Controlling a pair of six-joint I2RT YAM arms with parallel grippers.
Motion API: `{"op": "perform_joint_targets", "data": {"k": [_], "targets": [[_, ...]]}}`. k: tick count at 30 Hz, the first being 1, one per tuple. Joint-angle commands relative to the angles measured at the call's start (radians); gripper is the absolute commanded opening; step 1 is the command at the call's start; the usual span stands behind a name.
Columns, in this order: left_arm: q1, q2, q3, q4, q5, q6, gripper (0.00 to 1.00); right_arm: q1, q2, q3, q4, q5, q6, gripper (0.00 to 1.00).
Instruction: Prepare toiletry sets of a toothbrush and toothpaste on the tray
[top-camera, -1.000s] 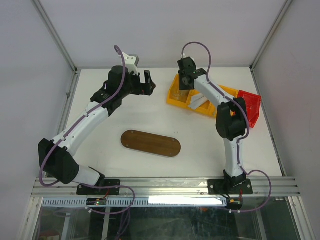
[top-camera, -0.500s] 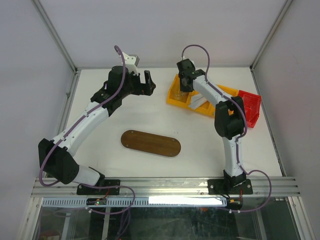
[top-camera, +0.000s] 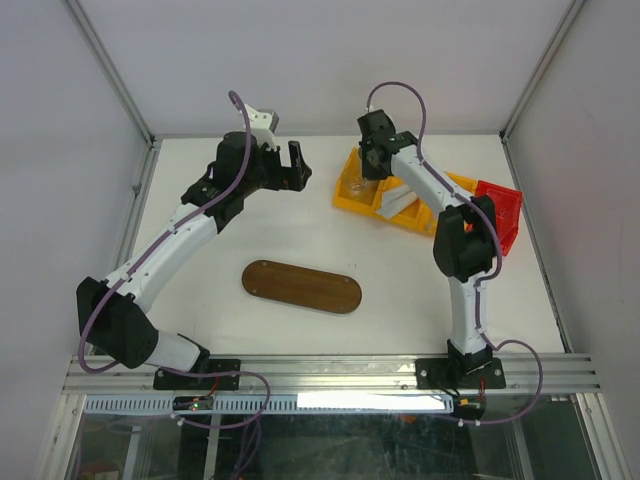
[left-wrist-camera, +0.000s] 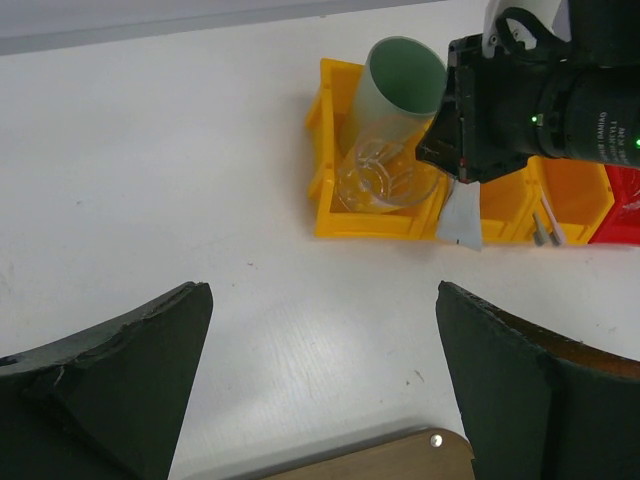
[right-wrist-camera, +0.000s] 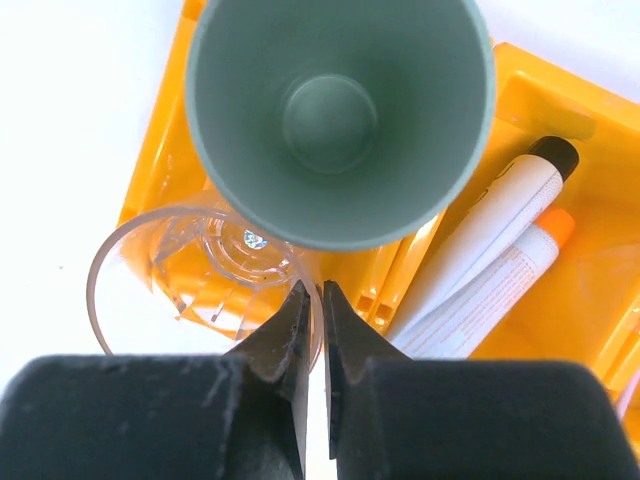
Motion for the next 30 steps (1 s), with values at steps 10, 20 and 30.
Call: {"op": "perform_joint_targets", "data": {"k": [10,20,30], "targets": [[0.076,-0.123,0.007,0.025,-0.070,0.062,0.99,0.085,-0.318,-0.036,-0.040,-0.118,-0.018,0.00],[0.265,-0.265,-0.030,0.054,-0.171,0.092,0.99,0.351,-0.313,-0.038,-0.090,-0.134,0.011,0.00],[0.273,-0.339,-0.092,0.109,-0.332,0.111,0.99,0.536,-0.106,0.105,-0.148,-0.202,0.027,0.00]]}}
